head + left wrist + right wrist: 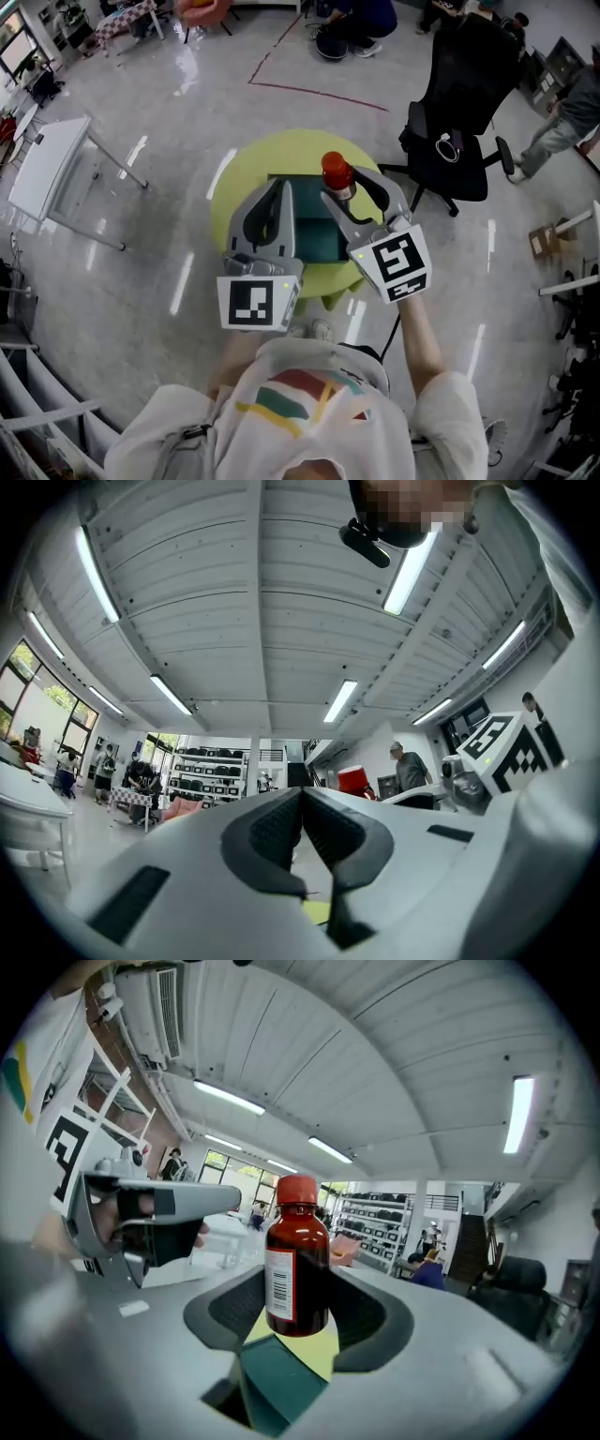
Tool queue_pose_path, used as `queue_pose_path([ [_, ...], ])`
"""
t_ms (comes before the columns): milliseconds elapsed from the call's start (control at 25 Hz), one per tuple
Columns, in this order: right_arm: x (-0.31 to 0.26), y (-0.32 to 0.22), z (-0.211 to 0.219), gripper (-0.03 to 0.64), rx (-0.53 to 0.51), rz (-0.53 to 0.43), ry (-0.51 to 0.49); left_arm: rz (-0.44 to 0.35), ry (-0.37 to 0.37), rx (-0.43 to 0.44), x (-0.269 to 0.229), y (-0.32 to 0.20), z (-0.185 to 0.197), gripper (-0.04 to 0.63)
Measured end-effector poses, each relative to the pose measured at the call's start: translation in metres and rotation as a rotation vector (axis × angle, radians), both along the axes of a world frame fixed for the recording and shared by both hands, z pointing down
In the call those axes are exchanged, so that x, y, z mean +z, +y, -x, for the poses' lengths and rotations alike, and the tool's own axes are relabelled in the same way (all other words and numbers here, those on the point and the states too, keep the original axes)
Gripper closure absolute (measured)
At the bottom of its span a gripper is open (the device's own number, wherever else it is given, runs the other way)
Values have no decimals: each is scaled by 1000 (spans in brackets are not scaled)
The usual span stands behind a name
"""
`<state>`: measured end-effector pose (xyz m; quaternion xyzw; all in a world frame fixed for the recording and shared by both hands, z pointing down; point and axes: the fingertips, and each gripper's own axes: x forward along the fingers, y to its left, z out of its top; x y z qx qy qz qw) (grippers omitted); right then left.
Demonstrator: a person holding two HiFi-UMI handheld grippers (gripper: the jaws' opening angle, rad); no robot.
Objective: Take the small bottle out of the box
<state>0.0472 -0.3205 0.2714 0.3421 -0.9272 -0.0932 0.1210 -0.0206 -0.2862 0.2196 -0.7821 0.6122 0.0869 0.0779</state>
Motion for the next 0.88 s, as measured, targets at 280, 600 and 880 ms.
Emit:
queue_pose_path([
  [280,-33,36,-19,413,131,-124,-231,-56,28,-5,-12,9,-2,580],
  [600,-35,58,-43,413,232,-163,-354,-89,45,-21,-16,18,1,580],
  [880,-24,68,-54,413,290,-170,-321,-102,25,-33,-14,26,3,580],
])
